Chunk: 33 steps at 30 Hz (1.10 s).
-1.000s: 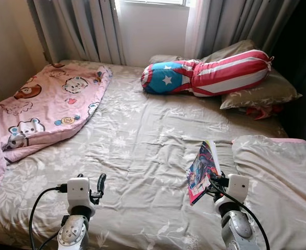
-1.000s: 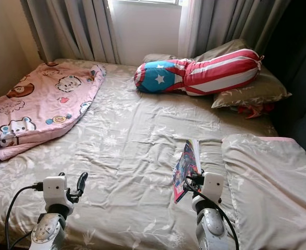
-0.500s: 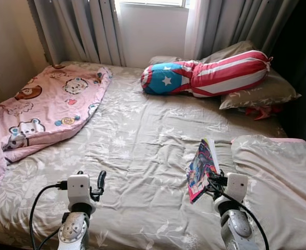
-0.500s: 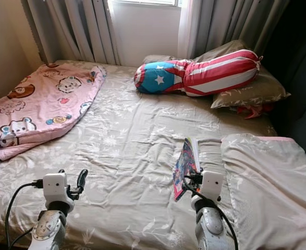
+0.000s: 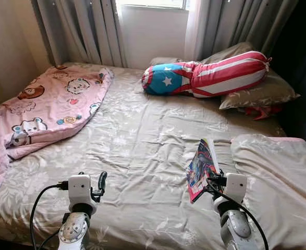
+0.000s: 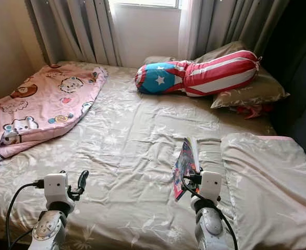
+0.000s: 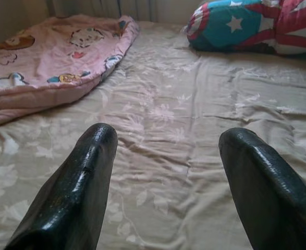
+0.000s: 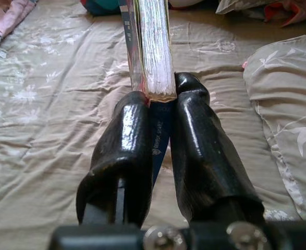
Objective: Clean up the room
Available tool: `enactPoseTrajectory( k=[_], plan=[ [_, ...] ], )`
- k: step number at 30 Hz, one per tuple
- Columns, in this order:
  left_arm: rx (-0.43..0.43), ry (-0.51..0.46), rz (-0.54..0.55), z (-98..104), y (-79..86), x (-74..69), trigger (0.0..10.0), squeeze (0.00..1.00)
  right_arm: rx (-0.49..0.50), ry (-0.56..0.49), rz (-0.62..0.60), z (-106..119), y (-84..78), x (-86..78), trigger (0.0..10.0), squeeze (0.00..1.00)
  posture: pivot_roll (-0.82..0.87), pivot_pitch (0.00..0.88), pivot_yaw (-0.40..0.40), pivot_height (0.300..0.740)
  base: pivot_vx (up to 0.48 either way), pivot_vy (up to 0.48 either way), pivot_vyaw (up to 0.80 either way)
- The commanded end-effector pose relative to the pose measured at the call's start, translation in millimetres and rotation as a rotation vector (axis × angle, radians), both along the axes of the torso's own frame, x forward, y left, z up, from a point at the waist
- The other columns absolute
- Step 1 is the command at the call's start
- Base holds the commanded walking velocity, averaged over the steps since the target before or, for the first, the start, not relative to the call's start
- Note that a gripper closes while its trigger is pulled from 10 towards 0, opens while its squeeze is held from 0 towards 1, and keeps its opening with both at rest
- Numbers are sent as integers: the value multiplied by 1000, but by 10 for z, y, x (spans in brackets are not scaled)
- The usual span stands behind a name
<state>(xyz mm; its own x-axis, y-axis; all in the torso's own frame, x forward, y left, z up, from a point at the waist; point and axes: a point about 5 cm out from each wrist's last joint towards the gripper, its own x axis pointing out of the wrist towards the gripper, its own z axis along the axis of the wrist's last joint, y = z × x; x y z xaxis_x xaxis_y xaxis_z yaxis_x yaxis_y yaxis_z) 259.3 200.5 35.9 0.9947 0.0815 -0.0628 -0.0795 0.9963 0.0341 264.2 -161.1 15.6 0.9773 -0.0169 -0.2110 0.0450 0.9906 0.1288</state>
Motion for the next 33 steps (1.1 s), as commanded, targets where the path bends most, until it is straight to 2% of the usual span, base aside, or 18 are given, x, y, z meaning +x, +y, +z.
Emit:
enactPoseTrajectory(
  k=[1,3,22,26,28,33],
  plan=[
    [9,9,-1,-1,-3,-7,10000,0,-21,-46,10,88,-2,59,10000,0,11,0,-50,671,0,0,0],
    [10,8,1,4,1,-4,10000,0,-15,-72,10,104,2,51,10000,0,13,0,-50,666,0,0,0],
    [7,18,-2,2,-10,-17,10000,0,-26,-55,23,90,14,56,10000,0,12,0,-50,666,0,0,0],
    [10,21,-2,3,-2,-11,10000,0,-31,-44,33,77,33,67,10000,0,11,0,-48,638,0,0,0],
    [9,21,-3,4,-4,-9,10000,0,-20,-83,25,109,26,64,10000,0,14,0,-48,629,0,0,0],
    [8,21,-5,5,-4,-8,10000,0,-17,-80,25,106,26,61,10000,0,14,0,-48,629,0,0,0]
  ],
)
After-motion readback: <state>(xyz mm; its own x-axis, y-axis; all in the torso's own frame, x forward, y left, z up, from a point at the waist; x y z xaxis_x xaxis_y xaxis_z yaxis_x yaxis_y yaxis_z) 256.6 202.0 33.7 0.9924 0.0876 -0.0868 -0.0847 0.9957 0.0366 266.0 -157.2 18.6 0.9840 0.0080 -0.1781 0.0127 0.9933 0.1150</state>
